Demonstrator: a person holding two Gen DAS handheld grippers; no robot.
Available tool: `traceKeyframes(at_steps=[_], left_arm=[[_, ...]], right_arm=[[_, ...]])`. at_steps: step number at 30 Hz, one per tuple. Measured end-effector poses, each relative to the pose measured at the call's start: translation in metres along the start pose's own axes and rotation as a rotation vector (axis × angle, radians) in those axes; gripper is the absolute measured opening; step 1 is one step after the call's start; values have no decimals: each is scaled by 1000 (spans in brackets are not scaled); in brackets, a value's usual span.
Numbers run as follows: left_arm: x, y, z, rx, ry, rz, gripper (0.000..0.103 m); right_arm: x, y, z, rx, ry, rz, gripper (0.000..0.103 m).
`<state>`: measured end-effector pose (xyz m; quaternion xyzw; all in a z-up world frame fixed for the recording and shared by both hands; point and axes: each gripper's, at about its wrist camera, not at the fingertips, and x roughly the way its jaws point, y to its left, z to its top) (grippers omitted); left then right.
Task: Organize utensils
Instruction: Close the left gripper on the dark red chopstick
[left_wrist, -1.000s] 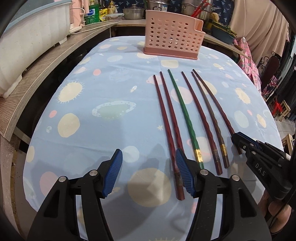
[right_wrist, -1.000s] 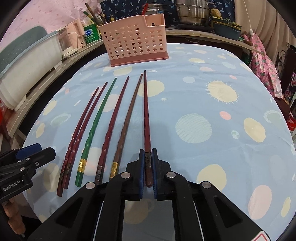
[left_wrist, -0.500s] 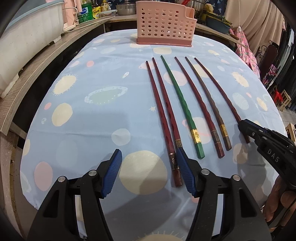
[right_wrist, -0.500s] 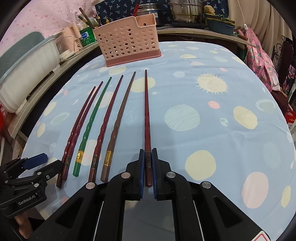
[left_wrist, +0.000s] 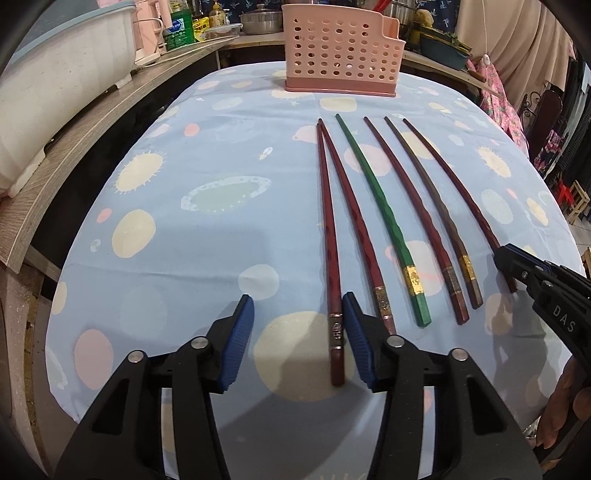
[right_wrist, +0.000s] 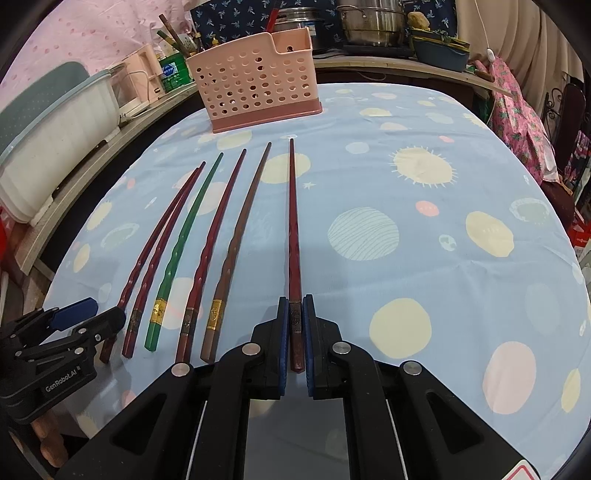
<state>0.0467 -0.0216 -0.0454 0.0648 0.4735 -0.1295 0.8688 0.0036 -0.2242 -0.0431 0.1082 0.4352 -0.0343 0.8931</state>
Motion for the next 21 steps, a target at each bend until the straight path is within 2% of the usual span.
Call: traceKeyframes(at_steps=[4,8,14,21], left_arm=[[1,5,2,-9,-10,7,33],[3,7,6,-14,-11,13,26],[8,10,12,-23,-7,20,20],[9,10,15,-29,-4,26,17]], right_arm=[[1,2,1,-10,2,-9,7],[1,2,2,-10,-2,-12,7],[3,2,3,-8,-10,-5,7],[4,1,4,-10,-15,0,7]])
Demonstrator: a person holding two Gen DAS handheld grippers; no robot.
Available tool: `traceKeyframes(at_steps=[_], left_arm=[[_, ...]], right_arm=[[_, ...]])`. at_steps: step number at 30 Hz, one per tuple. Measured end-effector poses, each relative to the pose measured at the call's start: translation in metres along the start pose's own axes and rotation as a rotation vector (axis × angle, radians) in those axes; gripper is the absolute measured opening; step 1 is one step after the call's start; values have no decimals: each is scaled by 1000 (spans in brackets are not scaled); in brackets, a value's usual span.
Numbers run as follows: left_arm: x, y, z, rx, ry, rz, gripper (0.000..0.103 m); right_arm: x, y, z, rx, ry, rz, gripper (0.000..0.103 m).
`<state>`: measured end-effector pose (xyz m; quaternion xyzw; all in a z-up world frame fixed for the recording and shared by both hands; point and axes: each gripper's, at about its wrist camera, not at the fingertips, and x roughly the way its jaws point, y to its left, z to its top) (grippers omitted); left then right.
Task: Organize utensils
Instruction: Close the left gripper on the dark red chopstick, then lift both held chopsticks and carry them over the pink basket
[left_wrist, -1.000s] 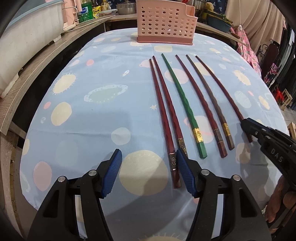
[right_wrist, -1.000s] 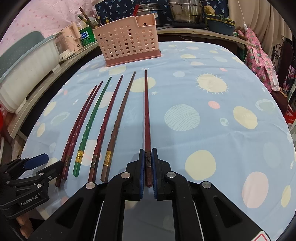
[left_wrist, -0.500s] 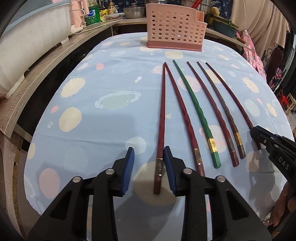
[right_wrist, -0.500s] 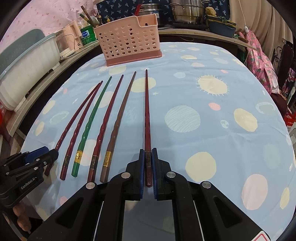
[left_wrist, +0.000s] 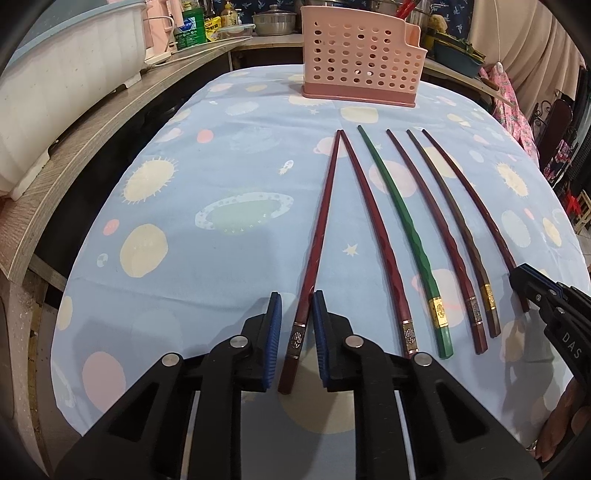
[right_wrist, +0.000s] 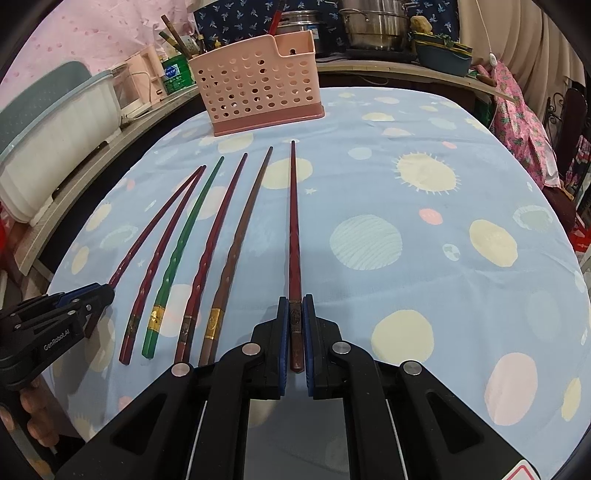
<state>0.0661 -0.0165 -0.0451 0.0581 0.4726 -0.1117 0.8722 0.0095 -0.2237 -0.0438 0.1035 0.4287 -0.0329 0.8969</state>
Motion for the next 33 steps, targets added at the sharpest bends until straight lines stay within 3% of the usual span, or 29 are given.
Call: traceKeyframes(at_steps=[14,27,33], left_arm=[[1,15,10,-60,29,-36,7],[-36,36,42,-123,-51,-72,7],[-68,39,75,-125,-137,-98,7]], right_arm=[[-7,0,9,9,-6,4,7],[-46,-8,56,57,-100,31,7],[-72,-13,91,84,-174,62,7]])
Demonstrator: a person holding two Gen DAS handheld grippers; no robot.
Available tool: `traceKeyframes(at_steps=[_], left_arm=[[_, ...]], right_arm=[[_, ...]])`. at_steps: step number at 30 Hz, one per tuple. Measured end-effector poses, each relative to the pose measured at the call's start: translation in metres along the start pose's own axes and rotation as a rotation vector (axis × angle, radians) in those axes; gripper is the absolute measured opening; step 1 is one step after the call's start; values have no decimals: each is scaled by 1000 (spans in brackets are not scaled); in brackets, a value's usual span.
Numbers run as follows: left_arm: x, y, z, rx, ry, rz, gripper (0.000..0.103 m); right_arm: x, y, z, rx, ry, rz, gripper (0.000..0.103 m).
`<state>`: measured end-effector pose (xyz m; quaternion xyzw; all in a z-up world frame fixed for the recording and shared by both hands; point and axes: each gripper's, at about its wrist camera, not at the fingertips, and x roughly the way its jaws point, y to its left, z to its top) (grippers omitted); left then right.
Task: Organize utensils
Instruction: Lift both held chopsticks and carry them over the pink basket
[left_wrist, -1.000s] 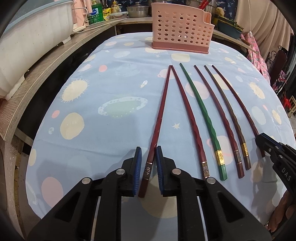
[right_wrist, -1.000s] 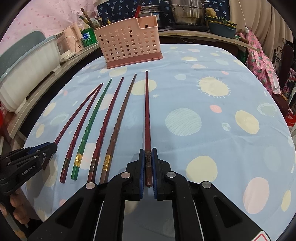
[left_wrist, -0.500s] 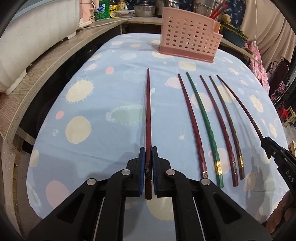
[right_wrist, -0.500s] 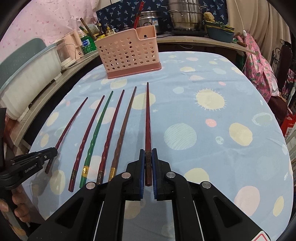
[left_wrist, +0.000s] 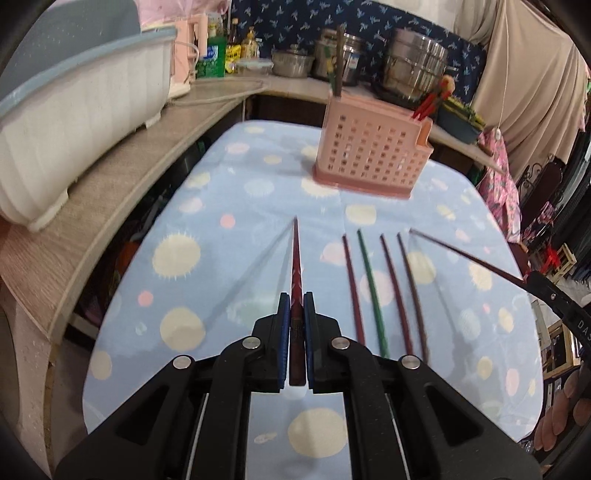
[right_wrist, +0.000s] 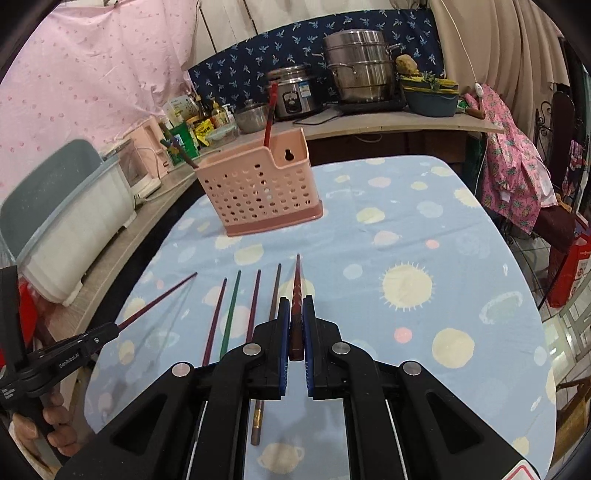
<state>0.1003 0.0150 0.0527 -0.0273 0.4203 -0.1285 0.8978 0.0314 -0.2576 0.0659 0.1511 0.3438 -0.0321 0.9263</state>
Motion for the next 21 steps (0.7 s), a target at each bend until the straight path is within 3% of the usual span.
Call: traceKeyframes(at_steps=[13,21], left_arm=[[-27,-20,97,17,-155,-23,7],[-45,-40,146,27,-228,-86,7]], right_arm=[[-22,14,83,-21,-160,28,6],[-34,27,128,-15,-240,89,7]])
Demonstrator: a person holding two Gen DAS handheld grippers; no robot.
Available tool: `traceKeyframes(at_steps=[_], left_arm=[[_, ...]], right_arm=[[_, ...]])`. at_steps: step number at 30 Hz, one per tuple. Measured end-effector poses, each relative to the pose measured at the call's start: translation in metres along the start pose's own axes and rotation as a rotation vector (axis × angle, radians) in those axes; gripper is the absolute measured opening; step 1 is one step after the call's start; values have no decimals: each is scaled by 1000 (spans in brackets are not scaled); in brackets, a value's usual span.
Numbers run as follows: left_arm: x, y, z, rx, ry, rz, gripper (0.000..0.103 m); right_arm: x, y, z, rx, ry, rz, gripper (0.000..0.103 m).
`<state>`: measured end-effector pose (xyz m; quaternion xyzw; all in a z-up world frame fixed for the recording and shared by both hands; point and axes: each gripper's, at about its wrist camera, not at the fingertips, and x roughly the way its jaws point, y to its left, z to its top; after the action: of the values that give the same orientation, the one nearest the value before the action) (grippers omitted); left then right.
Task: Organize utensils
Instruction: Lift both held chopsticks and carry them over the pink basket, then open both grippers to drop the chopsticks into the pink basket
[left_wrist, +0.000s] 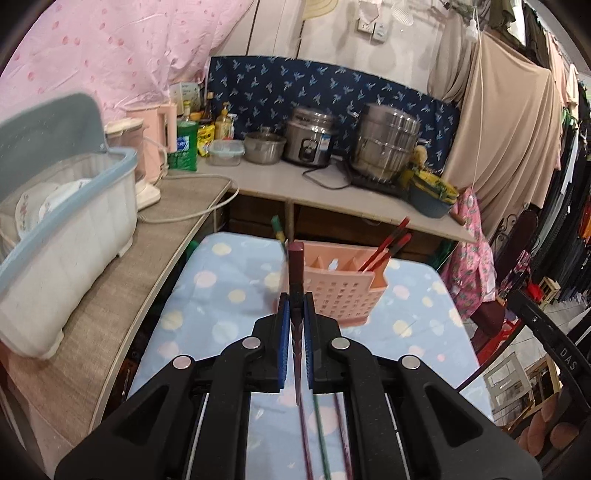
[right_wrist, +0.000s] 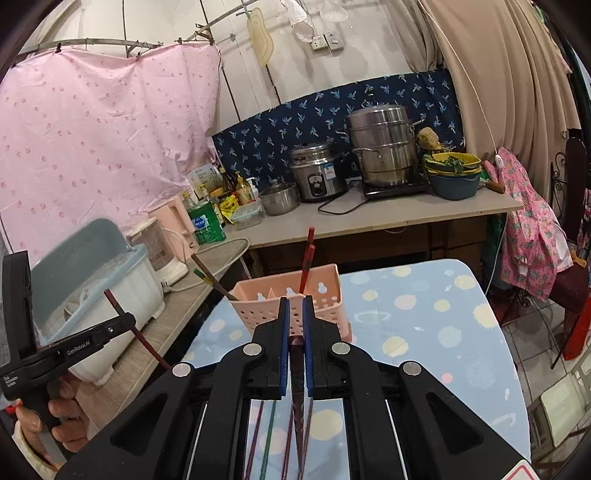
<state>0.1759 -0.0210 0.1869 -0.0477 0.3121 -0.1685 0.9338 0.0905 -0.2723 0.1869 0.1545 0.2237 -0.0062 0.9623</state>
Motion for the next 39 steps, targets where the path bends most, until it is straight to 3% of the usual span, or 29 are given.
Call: traceKeyframes(at_steps=[11,20,26,39], left_arm=[[4,-37,100,30,-188,-24,7],[50,-37,137,15,-207,-5,7],[86,-31,125,25,-160,15,7],[146,-18,83,26,-28,19,7]], right_arm=[[17,22,102,-3,-198,44,7],[73,27,152,11,-251,50,7],[117,27,148,0,-207,29,6],[188,21,89,-26,-33,5,7]])
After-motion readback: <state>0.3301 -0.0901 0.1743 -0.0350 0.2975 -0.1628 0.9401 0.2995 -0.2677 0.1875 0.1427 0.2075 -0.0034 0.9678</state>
